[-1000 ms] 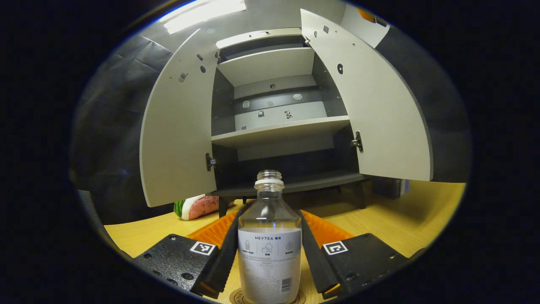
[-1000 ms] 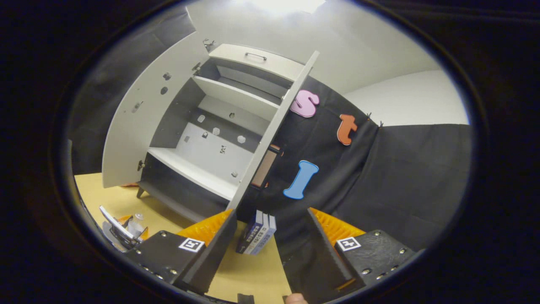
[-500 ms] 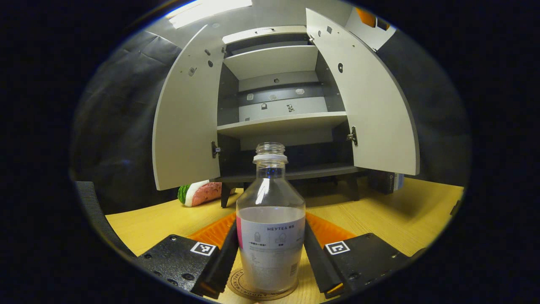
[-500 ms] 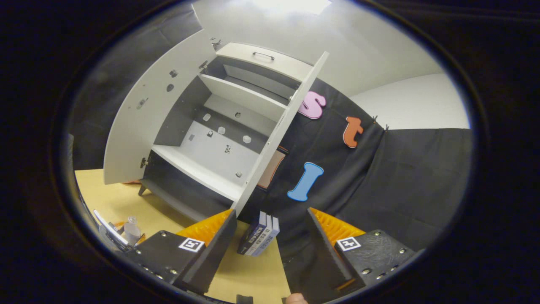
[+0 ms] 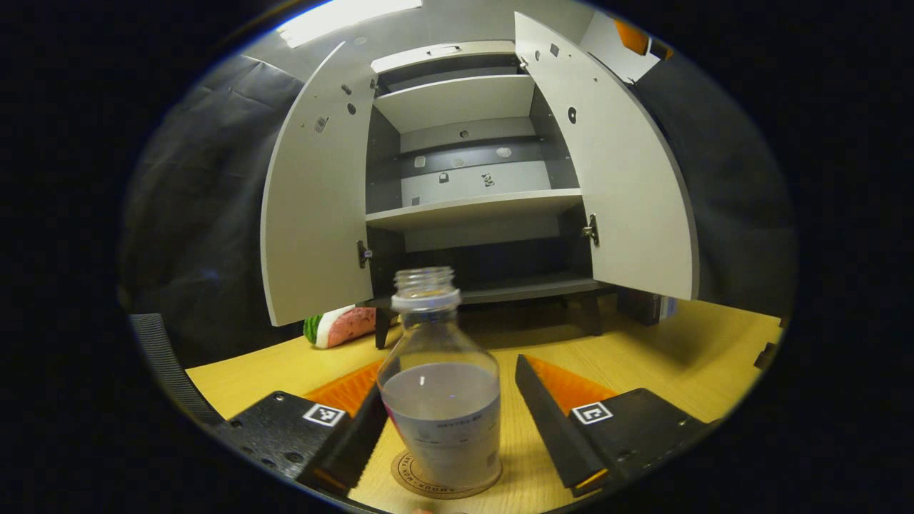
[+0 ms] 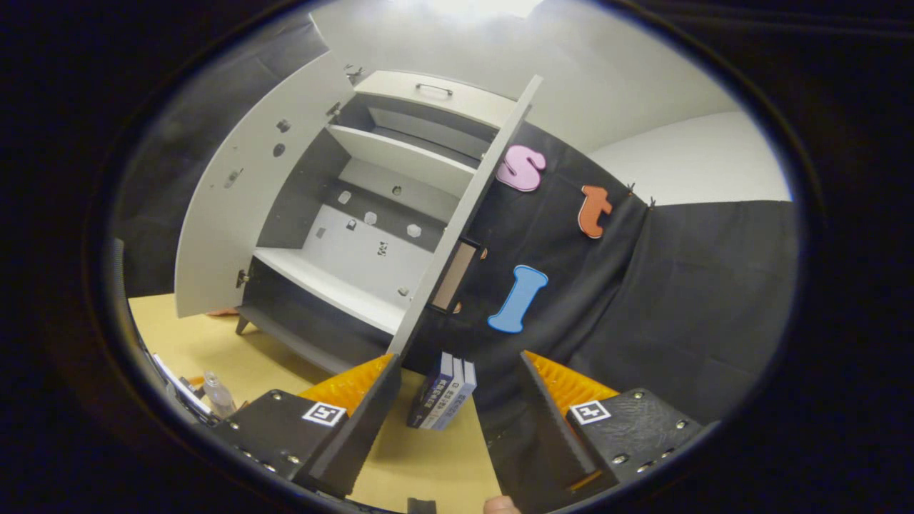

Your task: Grasp the bottle in the cabinet with the left hand and place it on the coaster, then close the right door with the right hand and the left door with the left hand.

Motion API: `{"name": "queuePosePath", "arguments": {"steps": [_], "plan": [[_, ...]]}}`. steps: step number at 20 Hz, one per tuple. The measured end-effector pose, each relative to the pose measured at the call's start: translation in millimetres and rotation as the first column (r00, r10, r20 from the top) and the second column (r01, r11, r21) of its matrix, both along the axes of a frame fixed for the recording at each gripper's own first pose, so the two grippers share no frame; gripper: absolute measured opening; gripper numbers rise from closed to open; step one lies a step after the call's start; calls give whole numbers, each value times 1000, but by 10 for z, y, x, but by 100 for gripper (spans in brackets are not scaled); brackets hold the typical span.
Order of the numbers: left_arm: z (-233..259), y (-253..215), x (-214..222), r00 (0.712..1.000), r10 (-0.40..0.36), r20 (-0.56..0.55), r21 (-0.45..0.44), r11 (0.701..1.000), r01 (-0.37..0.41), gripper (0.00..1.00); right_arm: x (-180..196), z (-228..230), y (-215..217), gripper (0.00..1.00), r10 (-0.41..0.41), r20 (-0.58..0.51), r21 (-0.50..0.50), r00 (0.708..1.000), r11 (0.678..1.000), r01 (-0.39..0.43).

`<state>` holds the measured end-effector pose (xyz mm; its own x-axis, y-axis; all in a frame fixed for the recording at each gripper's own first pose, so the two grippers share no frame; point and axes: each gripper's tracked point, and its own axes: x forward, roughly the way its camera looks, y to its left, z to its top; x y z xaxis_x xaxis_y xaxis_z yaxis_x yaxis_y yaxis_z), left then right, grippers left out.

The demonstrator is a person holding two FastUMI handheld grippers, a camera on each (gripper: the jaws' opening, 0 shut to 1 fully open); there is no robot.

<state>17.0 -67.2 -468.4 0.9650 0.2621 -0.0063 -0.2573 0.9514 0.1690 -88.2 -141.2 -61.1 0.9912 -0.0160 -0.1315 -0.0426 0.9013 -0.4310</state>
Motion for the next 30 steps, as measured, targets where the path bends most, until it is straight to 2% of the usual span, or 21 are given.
{"name": "queuePosePath", "arguments": {"steps": [5, 11, 15, 18, 23, 26, 28, 29, 30], "plan": [[269, -12, -41, 1000, -20, -3, 7, 1000, 20, 99, 138, 55, -77, 98, -4, 21, 16, 1000, 1000, 3], [944, -110, -122, 999, -53, -1, -24, 998, 53, 98, 539, -37, -155, 98, -15, 9, 64, 1000, 998, 15], [1540, -100, -131, 995, -97, -11, -81, 992, 96, 98, 827, -102, -128, 98, -22, 6, 128, 1000, 992, 22], [1983, 221, -166, 999, -42, -3, -105, 994, 41, 98, 982, -117, -114, 98, -31, 13, 165, 999, 986, 28], [2625, 975, -314, 995, 92, 31, -89, 992, -89, 98, 1113, -134, -127, 98, -47, 12, 236, 999, 971, 42], [2882, 1473, -376, 986, 165, 34, -76, 984, -162, 100, 1123, -186, -89, 96, -38, -9, 297, 999, 954, 39], [2998, 1803, -391, 975, 217, 43, -74, 974, -214, 98, 1125, -210, -50, 96, -37, -19, 329, 999, 943, 41], [3034, 1963, -384, 970, 240, 47, -81, 968, -236, 98, 1119, -215, -14, 99, -36, -16, 330, 999, 943, 40], [3042, 2102, -368, 963, 267, 46, -91, 961, -262, 99, 1118, -204, 25, 96, -36, -9, 320, 999, 947, 37]]}}
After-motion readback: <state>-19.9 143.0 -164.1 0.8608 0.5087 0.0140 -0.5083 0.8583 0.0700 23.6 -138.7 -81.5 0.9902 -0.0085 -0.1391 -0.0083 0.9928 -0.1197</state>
